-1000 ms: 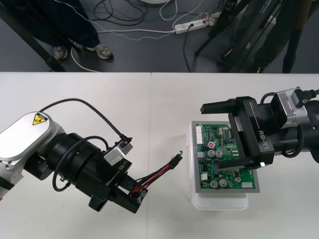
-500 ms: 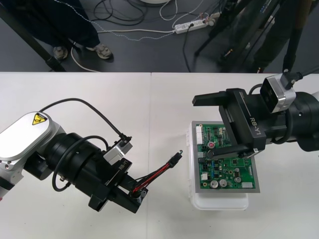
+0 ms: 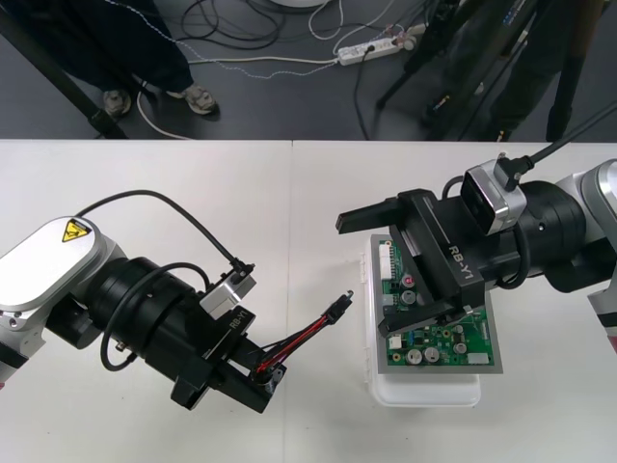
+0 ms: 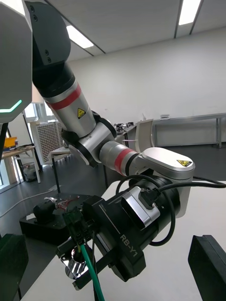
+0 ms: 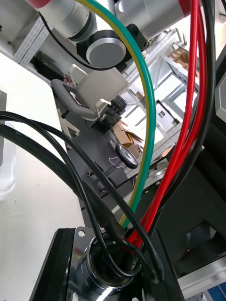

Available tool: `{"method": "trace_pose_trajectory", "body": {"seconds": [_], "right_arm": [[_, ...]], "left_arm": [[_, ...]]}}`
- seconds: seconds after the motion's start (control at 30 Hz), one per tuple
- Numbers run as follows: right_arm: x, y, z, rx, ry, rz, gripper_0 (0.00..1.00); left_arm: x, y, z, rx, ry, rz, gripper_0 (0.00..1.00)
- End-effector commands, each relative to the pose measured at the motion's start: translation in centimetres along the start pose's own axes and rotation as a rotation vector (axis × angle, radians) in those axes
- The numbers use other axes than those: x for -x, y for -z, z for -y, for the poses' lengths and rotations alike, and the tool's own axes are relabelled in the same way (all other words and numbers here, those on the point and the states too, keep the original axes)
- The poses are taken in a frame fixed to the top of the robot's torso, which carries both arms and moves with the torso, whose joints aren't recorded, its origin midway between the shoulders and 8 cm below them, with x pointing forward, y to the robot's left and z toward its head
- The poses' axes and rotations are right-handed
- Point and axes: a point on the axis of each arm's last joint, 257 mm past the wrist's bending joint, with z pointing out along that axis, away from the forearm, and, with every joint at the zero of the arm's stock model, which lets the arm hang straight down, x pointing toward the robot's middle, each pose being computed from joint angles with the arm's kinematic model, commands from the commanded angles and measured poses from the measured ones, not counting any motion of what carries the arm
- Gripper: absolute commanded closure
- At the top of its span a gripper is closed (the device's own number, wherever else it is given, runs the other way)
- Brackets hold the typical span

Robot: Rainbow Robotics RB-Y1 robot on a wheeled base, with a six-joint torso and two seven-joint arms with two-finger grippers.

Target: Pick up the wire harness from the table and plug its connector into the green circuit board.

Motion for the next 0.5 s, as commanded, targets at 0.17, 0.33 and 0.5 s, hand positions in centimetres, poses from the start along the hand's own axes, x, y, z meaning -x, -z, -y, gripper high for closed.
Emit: {"method": "trace_pose_trajectory", "body": {"seconds": [0.17,0.33,0.5], "right_arm": [[0.6,-1.7,-1.2,0.104,0.088,-0.012,0.00],[0.5,-2.1,-1.5,0.125,0.115,-0.016,0.00],[0.3,-2.5,-2.0,0.147,0.126,-0.019,0.00]], "left_arm": [[-1.0,0.3,1.5,-0.041,0.089,-0.026,1.00],[-0.9,0.2,1.5,-0.042,0.088,-0.023,1.00],[-0.8,0.2,1.4,-0.041,0.087,-0.019,1.00]]}}
